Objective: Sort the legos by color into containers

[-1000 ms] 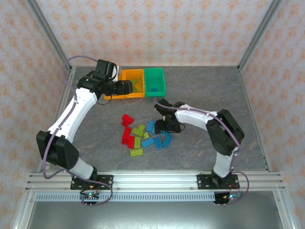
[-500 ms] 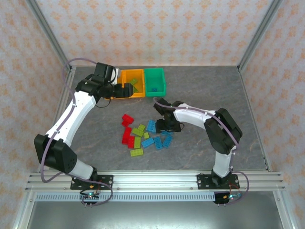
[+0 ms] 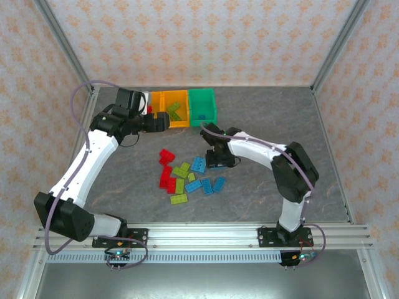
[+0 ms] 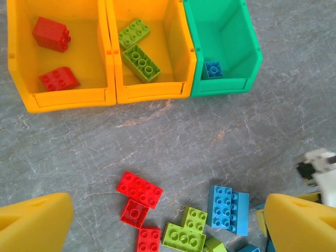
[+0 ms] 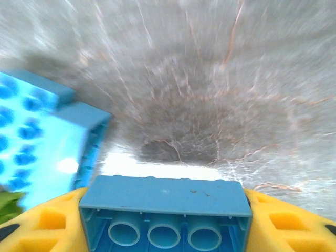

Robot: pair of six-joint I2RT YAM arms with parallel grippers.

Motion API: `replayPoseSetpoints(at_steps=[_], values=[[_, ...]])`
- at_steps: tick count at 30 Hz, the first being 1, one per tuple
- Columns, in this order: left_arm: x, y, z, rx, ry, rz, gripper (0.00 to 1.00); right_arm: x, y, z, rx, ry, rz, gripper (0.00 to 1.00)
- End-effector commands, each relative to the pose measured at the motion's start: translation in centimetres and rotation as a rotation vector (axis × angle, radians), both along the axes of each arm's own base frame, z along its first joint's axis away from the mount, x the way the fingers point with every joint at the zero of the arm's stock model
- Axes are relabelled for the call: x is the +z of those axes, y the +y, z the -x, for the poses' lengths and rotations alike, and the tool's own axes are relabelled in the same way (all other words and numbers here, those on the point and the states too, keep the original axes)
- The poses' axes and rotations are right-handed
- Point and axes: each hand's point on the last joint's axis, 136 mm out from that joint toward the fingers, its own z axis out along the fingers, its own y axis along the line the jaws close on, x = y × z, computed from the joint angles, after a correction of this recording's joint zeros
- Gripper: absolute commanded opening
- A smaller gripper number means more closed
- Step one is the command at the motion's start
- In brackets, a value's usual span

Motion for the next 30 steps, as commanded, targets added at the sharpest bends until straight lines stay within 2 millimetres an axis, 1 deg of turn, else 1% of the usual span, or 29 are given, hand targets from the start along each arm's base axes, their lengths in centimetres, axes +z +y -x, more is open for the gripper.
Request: replayPoseSetpoints(at_steps=[1, 2, 3, 5, 7, 10, 11, 12, 14, 16, 18, 19, 20, 21, 23, 26, 28, 30], values=[[2.5, 0.1, 0.5, -0.016, -0.090, -0.006, 0.95, 9.5, 0.8, -5.5, -0.103, -0.292, -0.179, 0.48], [2.8, 0.0, 0.7, -0.018, -0.098, 0.002, 0.95, 11.1, 1.2, -7.2, -0.132, -0.352, -0.239, 0.48], [2.9, 0.0, 0.8, -0.019, -0.100, 0.011, 0.95, 12.3, 1.5, -9.0, -0.161, -0.404, -0.292, 0.48], [2.7, -0.3, 1.0, -0.022, -0.092, 0.030, 0.95, 13.5, 2.2, -12.1, -0.206, -0.470, -0.350, 0.48], [2.5, -0.6, 1.2, -0.026, -0.079, 0.042, 0.95, 13.4, 2.8, -15.0, -0.239, -0.471, -0.372, 0.48], [2.2, -1.0, 1.6, -0.038, -0.060, 0.055, 0.96, 12.4, 4.0, -19.1, -0.222, -0.452, -0.334, 0.48], [2.1, -1.2, 1.7, -0.045, -0.056, 0.059, 0.96, 12.0, 4.6, -20.2, -0.207, -0.444, -0.324, 0.48], [2.0, -1.5, 2.0, -0.054, -0.051, 0.065, 0.96, 10.7, 5.0, -21.2, -0.197, -0.420, -0.306, 0.48], [1.5, -2.1, 2.4, -0.073, -0.037, 0.073, 0.96, 9.9, 6.0, -23.2, -0.181, -0.403, -0.303, 0.49], [0.9, -2.4, 2.9, -0.081, -0.016, 0.069, 0.96, 9.2, 6.8, -24.6, -0.178, -0.387, -0.303, 0.52], [0.2, -2.4, 3.3, -0.073, 0.006, 0.055, 0.96, 8.4, 7.2, -25.4, -0.180, -0.367, -0.309, 0.59], [-0.3, -2.1, 3.5, -0.055, 0.023, 0.040, 0.97, 8.4, 7.4, -25.8, -0.182, -0.369, -0.318, 0.64], [-0.8, -1.7, 3.7, -0.028, 0.042, 0.026, 0.96, 8.6, 7.6, -26.1, -0.184, -0.378, -0.334, 0.69], [-1.4, -1.2, 3.8, 0.005, 0.064, 0.015, 0.96, 8.7, 7.6, -26.3, -0.184, -0.381, -0.343, 0.73], [-2.8, 0.2, 4.2, 0.095, 0.123, -0.023, 0.96, 9.4, 7.7, -26.3, -0.183, -0.392, -0.356, 0.79], [-5.1, 1.3, 4.7, 0.189, 0.216, -0.054, 0.97, 11.4, 7.4, -25.6, -0.165, -0.402, -0.361, 0.82], [-6.5, 1.3, 4.8, 0.224, 0.258, -0.043, 0.96, 13.3, 7.0, -24.7, -0.155, -0.407, -0.362, 0.84], [-7.7, 1.0, 4.7, 0.255, 0.289, -0.009, 0.96, 15.4, 6.3, -23.5, -0.156, -0.406, -0.380, 0.84]])
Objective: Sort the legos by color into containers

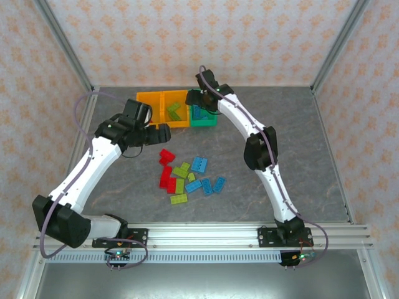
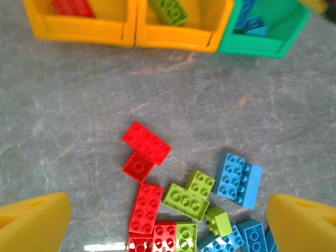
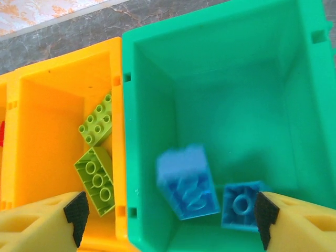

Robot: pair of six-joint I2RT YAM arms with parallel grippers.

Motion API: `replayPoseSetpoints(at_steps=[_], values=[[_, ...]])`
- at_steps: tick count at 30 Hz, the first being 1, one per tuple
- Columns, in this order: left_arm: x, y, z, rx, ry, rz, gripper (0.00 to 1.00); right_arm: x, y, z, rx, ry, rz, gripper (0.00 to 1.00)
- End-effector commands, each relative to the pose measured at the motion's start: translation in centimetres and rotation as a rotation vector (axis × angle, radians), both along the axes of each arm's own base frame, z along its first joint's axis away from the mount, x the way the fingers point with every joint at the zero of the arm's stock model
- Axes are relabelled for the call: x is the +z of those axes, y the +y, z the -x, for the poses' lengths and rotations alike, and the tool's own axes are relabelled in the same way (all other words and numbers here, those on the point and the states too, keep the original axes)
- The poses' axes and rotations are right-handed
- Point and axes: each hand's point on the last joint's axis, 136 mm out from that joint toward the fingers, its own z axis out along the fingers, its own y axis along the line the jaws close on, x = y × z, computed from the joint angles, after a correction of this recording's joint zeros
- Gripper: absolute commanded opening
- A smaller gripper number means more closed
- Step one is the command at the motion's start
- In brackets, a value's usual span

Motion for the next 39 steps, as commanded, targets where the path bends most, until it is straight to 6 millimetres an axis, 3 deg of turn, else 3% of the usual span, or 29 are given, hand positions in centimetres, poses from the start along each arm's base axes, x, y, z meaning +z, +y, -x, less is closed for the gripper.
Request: replayPoseSetpoints(at_steps=[1, 4, 7, 11, 16, 20, 25, 29, 36, 39], values=[[-3.5, 0.9, 0.8, 0.132, 0.119, -0.001, 0.96, 9.7, -1.5, 2.6, 0.021, -0.085, -0.064, 0.85], [-5.9, 0.4, 0.5, 0.168, 0.192, 0.017, 0.96, 12.6, -2.8, 5.5, 0.030, -0.087, -0.083, 0.86], [-8.8, 0.4, 0.4, 0.196, 0.264, 0.000, 0.94, 14.0, -5.0, 8.8, 0.027, -0.086, -0.058, 0.88], [-12.1, -0.5, 0.0, 0.141, 0.294, 0.008, 0.85, 13.1, -8.3, 13.1, -0.003, -0.061, -0.004, 0.88], [-14.7, -1.2, -0.1, 0.001, 0.351, -0.030, 0.74, 10.8, -10.8, 16.7, -0.030, -0.001, 0.033, 0.88], [-16.4, -1.2, 0.2, -0.056, 0.409, -0.069, 0.72, 10.0, -11.4, 18.0, -0.046, 0.036, 0.032, 0.88], [-17.9, -0.4, 0.2, -0.058, 0.450, -0.133, 0.61, 9.7, -11.7, 18.5, -0.055, 0.046, 0.033, 0.88], [-18.2, -0.5, -0.6, -0.060, 0.442, -0.140, 0.55, 9.5, -11.8, 18.8, -0.050, 0.057, 0.037, 0.88], [-18.7, -0.9, -2.3, -0.071, 0.423, -0.145, 0.54, 8.5, -10.8, 20.1, 0.004, 0.117, 0.002, 0.88], [-18.9, -1.0, -2.4, -0.076, 0.431, -0.146, 0.46, 7.8, -10.1, 21.2, 0.032, 0.151, -0.005, 0.88]])
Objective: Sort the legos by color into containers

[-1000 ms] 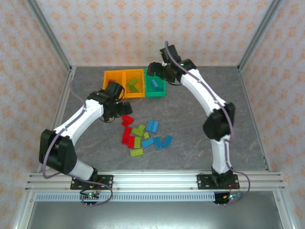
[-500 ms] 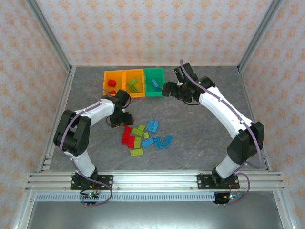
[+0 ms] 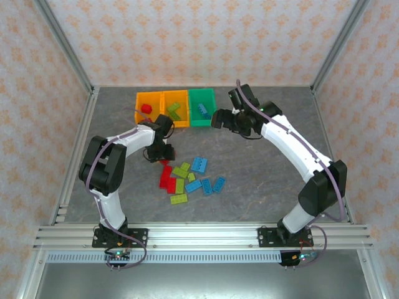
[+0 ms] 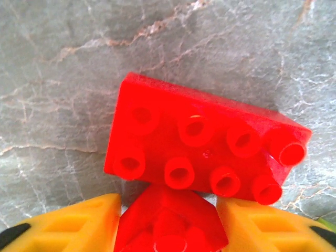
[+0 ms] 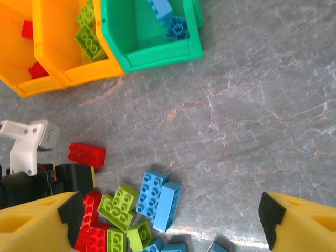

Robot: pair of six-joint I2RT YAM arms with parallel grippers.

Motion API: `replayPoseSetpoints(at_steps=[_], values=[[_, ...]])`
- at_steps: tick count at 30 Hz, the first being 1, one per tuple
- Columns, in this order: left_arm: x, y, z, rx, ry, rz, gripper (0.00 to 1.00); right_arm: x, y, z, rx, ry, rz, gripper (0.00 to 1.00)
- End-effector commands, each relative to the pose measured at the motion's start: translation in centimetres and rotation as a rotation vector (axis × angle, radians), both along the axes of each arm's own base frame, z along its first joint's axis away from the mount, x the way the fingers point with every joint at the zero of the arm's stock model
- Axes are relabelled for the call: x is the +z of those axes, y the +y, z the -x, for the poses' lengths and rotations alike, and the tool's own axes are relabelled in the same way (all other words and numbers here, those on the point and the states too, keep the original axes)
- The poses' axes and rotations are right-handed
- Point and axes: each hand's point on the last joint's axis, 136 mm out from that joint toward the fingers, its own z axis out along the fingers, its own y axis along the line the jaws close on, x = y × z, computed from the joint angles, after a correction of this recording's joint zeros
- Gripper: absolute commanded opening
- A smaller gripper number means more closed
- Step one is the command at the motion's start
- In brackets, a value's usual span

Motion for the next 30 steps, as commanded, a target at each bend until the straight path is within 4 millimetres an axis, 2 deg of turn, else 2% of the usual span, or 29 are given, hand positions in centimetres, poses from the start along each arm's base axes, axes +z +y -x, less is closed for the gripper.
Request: replayPoseSetpoints(at_steps=[1, 4, 8, 11, 14, 18, 21, 23, 27, 30], values=[[-0.1, 0.4, -0.9, -0.014, -0.016, -0.028, 0.43, -0.5, 0.3, 2.2, 0.029, 0.056, -0.013, 0.88], [0.0, 0.6, -0.6, -0.012, -0.011, -0.030, 0.36, -0.9, 0.7, 2.9, 0.033, 0.077, -0.026, 0.88], [0.9, 0.7, -0.3, -0.004, -0.020, -0.022, 0.33, -1.3, 1.7, 4.2, 0.072, 0.098, -0.057, 0.88], [3.1, 0.8, -1.0, 0.035, -0.066, 0.017, 0.33, -1.7, 2.8, 5.6, 0.139, 0.122, -0.079, 0.88], [6.7, 1.7, -2.6, 0.093, -0.149, 0.049, 0.32, -1.5, 3.4, 6.0, 0.162, 0.117, -0.092, 0.88], [11.5, 4.2, -6.6, 0.187, -0.279, 0.073, 0.33, -0.7, 3.2, 4.7, 0.110, 0.068, -0.092, 0.89], [13.6, 6.6, -10.7, 0.239, -0.355, 0.033, 0.33, -0.7, 2.9, 4.0, 0.075, 0.048, -0.078, 0.89], [14.4, 8.1, -13.5, 0.273, -0.386, -0.009, 0.34, -0.8, 2.6, 3.8, 0.063, 0.045, -0.063, 0.89], [14.0, 10.7, -18.7, 0.346, -0.418, -0.084, 0.34, -0.8, 2.1, 3.8, 0.050, 0.047, -0.038, 0.89], [13.7, 11.2, -21.5, 0.369, -0.428, -0.069, 0.40, -0.6, 2.1, 4.0, 0.054, 0.044, -0.037, 0.89]])
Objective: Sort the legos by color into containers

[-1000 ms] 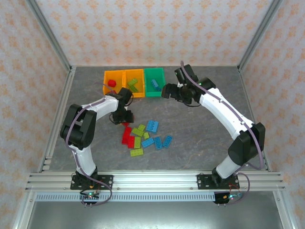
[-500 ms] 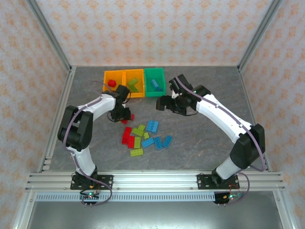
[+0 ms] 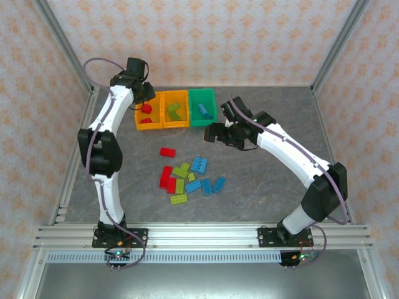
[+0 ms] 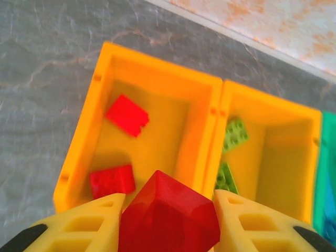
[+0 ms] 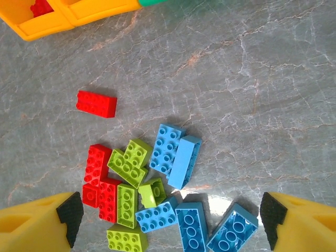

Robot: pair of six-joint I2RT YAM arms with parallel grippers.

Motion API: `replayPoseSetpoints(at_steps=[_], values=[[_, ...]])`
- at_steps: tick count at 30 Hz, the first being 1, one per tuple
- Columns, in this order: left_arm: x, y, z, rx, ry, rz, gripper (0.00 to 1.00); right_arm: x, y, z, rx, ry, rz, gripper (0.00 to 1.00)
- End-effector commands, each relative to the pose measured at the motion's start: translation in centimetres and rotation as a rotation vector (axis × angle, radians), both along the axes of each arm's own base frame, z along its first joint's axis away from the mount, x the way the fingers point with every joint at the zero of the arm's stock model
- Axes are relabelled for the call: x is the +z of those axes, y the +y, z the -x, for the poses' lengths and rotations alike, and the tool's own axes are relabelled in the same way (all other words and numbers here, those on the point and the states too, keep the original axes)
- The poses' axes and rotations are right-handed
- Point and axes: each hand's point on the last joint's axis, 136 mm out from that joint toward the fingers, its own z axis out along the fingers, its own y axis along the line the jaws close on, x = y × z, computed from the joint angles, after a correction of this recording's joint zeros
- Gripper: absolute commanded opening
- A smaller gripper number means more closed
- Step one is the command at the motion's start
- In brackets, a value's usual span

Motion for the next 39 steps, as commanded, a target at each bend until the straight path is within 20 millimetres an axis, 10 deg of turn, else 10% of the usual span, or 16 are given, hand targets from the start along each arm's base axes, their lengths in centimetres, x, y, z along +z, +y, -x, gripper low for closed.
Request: replayPoseSetpoints(at_steps=[1, 11, 19, 28, 39], values=[[-2.2, 1.3, -0.7, 0.048, 0.084, -0.020, 0.43, 1.6, -0.6, -0.2, -0.025, -0.042, 0.003, 0.89], [1.9, -0.5, -0.9, -0.001, -0.003, 0.066, 0.71, -0.6, -0.6, 0.2, -0.002, 0.040, 0.058, 0.93], [10.0, -4.3, 7.0, -0.187, -0.107, 0.003, 0.73, -7.4, 2.4, 2.2, 0.178, 0.197, 0.187, 0.94], [8.1, -6.5, 16.7, -0.425, -0.114, -0.044, 0.79, -13.8, 5.7, 3.0, 0.310, 0.406, 0.182, 0.80], [7.5, -6.7, 18.5, -0.424, -0.082, -0.014, 0.82, -15.8, 1.9, 3.8, 0.222, 0.407, 0.326, 0.36]])
